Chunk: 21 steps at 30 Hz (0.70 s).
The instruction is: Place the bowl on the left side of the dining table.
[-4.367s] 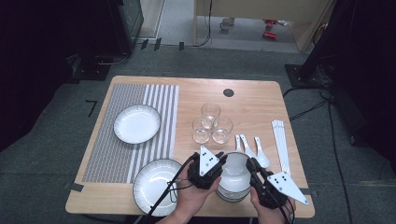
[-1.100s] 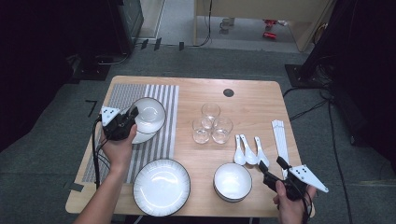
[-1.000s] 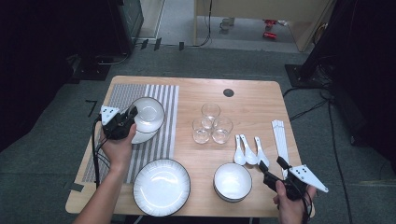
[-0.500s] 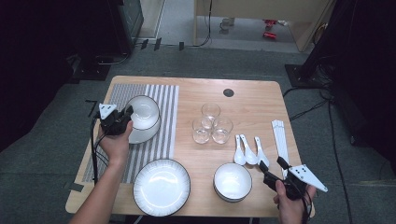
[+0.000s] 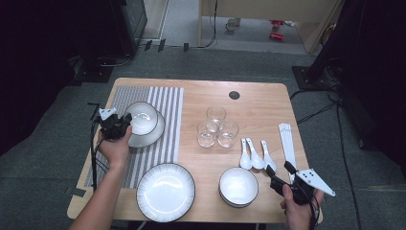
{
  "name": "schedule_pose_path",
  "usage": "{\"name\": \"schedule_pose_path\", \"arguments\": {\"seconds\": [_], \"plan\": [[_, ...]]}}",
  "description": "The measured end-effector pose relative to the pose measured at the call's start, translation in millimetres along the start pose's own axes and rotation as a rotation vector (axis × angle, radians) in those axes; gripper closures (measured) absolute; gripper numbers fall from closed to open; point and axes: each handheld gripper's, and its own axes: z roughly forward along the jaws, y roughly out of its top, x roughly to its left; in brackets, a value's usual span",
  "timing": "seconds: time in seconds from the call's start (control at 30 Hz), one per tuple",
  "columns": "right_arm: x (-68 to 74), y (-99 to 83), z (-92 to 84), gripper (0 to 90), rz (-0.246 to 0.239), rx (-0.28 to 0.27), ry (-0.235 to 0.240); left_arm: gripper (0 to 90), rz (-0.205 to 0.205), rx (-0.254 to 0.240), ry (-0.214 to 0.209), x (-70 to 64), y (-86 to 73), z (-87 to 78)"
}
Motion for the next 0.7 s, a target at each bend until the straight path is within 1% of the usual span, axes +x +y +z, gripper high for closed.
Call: {"name": "schedule_pose_path", "arguments": {"seconds": [0.03,0.17,0.23,0.33,0.4,0.47,0.6,0.7], "plan": [[0.1,0.0,0.0,26.0,0.001,0.001,0.001,83.2,-0.005,0.019,0.004,2.0,-0.7,1.4],[-0.1,-0.4,0.8,26.0,0.002,0.002,0.002,83.1,-0.020,0.067,0.017,6.7,-1.8,4.8],[-0.2,-0.6,1.0,26.1,0.004,0.004,0.002,83.2,-0.036,0.088,0.021,8.7,-1.9,5.8],[-0.4,-0.8,1.1,26.0,0.006,0.004,0.002,83.2,-0.046,0.116,0.015,11.2,-2.3,7.2],[-0.6,-1.1,1.4,26.1,0.006,0.005,0.003,83.1,-0.051,0.135,0.019,13.3,-2.6,8.1],[-0.5,-1.3,1.7,26.1,0.005,0.006,0.003,83.0,-0.058,0.147,0.021,15.6,-2.5,8.5],[-0.1,-1.5,2.4,26.1,0.008,0.008,0.004,82.8,-0.083,0.177,0.013,20.4,-1.9,11.2],[0.2,-1.6,2.5,26.1,0.007,0.008,0.004,82.0,-0.103,0.180,0.008,22.8,-1.1,12.1]]}}
